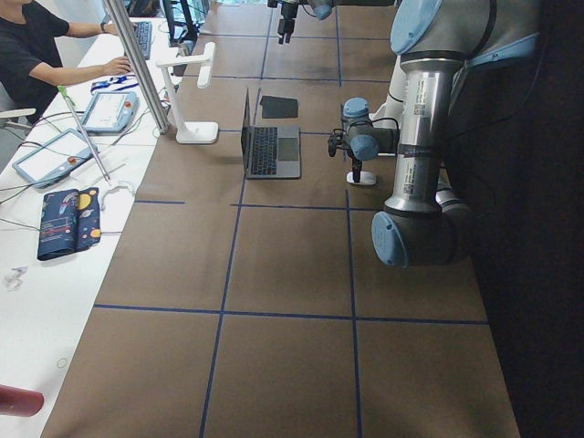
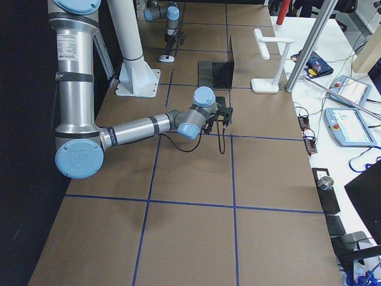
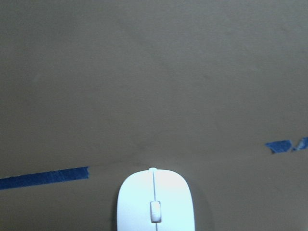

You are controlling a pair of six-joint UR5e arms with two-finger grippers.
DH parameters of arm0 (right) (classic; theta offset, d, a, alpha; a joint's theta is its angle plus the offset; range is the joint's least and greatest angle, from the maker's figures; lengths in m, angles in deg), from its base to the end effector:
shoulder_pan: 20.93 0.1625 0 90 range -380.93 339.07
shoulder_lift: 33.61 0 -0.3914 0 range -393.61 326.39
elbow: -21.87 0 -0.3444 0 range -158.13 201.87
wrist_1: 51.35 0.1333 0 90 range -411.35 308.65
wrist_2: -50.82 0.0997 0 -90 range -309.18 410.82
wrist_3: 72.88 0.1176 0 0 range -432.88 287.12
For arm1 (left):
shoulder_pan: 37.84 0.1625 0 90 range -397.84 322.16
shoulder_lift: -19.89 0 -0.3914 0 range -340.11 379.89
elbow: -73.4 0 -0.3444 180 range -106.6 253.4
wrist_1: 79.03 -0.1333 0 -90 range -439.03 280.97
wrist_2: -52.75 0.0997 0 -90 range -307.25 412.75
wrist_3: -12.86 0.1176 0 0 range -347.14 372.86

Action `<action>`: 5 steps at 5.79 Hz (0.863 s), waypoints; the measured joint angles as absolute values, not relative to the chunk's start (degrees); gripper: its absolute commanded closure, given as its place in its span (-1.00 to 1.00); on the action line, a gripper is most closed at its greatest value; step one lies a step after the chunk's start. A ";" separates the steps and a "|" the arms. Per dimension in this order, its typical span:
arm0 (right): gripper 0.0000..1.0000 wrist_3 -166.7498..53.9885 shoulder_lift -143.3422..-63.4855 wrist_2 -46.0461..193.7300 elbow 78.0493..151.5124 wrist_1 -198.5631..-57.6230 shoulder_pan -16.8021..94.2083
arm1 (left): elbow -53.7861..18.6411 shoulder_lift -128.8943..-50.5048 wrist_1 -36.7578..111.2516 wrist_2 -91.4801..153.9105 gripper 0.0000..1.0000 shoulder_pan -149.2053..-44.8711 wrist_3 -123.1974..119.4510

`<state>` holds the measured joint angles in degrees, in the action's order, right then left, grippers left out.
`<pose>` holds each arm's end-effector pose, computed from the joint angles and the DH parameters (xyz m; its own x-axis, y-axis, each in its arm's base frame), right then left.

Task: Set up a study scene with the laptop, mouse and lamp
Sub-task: 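Release the pad and retract the right gripper while the left grasps the white mouse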

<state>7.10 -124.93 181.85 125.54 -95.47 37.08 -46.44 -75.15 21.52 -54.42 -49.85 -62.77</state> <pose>-0.1936 -0.4159 0.4421 0.3346 0.2879 0.8973 -0.2904 0.9374 -0.1924 0.4362 -0.1936 0.3633 0.6632 0.1013 -0.7415 -0.1770 0.9839 -0.0239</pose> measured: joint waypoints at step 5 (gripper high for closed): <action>-1.00 7.10 -125.78 182.15 126.55 -95.47 37.02 | -44.00 -75.85 21.80 -54.68 -0.95 -47.89 -64.00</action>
